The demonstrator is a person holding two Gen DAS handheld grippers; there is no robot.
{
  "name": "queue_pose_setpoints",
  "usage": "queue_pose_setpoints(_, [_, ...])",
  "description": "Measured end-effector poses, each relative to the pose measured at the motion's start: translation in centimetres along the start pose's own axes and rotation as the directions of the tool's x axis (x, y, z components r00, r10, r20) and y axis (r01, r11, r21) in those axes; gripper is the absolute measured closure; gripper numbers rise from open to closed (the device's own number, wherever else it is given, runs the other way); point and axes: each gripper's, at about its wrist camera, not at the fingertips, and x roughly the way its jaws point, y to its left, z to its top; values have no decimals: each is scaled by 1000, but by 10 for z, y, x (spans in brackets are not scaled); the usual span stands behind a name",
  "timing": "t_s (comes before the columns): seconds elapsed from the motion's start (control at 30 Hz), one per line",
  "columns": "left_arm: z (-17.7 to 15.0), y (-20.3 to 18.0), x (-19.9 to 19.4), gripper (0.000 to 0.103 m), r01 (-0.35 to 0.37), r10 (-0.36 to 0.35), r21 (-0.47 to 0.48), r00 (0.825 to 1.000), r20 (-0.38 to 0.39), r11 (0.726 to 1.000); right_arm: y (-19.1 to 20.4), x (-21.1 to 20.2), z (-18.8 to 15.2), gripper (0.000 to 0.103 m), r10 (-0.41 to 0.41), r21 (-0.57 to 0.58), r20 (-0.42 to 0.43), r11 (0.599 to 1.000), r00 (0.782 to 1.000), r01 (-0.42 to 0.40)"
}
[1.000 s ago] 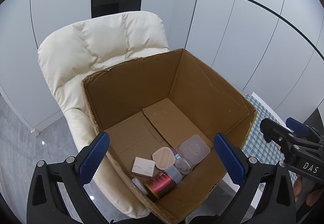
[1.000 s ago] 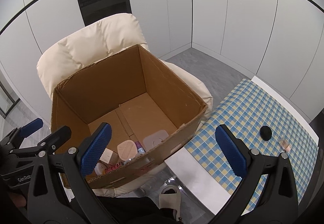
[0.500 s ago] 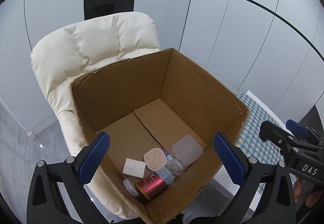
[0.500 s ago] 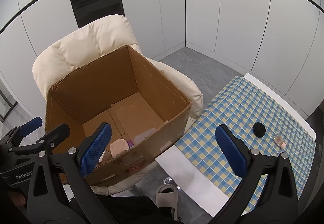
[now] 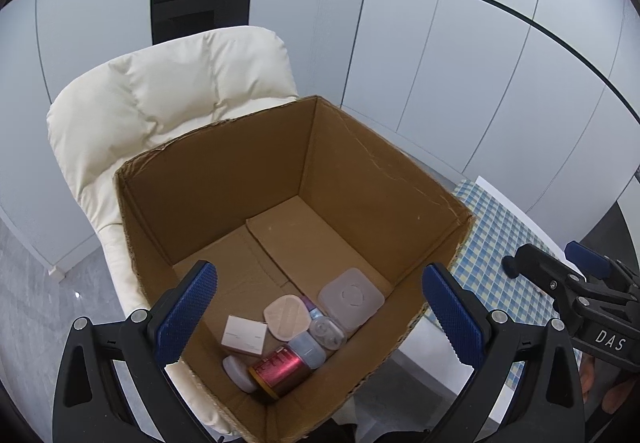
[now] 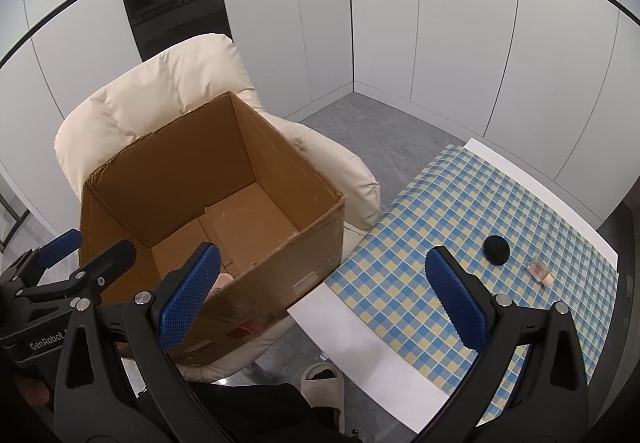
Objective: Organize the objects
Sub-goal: 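Hold both open tools above the box over the dropped items, then withdraw both open tools from the box back over the tablecloth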
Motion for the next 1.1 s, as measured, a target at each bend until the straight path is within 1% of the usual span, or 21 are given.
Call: queue_pose_setpoints(1.1, [1, -47, 9, 1, 52, -52, 56, 999, -8, 997, -52, -13, -13, 0, -57, 57, 0, 997, 998, 57])
